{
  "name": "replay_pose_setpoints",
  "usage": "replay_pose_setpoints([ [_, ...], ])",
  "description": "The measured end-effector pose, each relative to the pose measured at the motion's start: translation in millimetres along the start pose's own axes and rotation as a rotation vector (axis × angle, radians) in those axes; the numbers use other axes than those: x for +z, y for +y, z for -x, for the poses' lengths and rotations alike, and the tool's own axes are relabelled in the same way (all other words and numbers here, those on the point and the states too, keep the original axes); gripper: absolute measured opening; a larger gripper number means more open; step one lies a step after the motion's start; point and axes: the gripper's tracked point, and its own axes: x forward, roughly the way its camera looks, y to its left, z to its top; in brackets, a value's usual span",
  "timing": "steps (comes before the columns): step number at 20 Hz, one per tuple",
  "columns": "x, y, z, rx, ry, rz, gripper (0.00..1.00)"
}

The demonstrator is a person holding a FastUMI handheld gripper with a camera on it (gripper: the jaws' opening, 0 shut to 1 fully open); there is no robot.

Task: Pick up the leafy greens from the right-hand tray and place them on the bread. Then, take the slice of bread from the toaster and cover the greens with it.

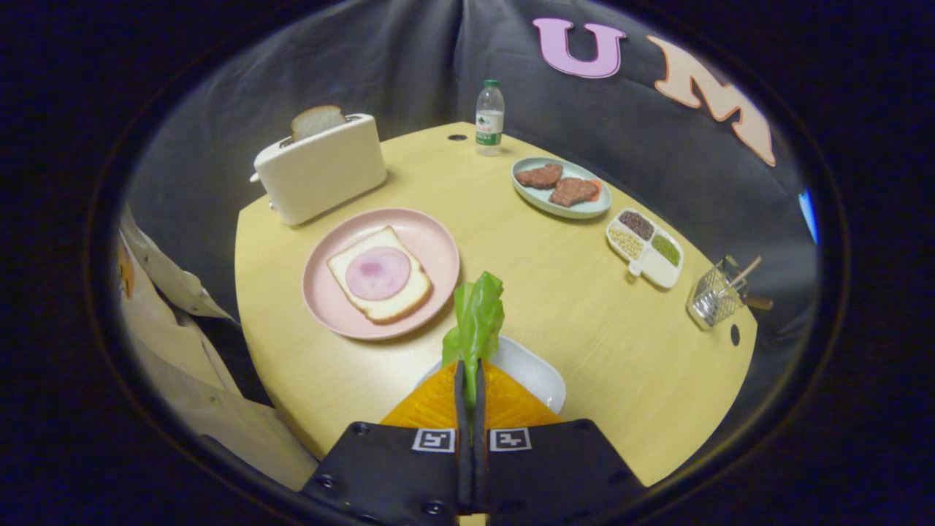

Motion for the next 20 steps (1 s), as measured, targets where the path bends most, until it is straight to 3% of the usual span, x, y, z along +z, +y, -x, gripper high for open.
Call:
replay_pose_setpoints([
  [6, 45.0, 42.6, -11.0, 0.066, -0.041, 0.026, 0.04],
  [20, 90.4, 119.7, -66.4, 0.203, -0.048, 0.037, 0.04],
])
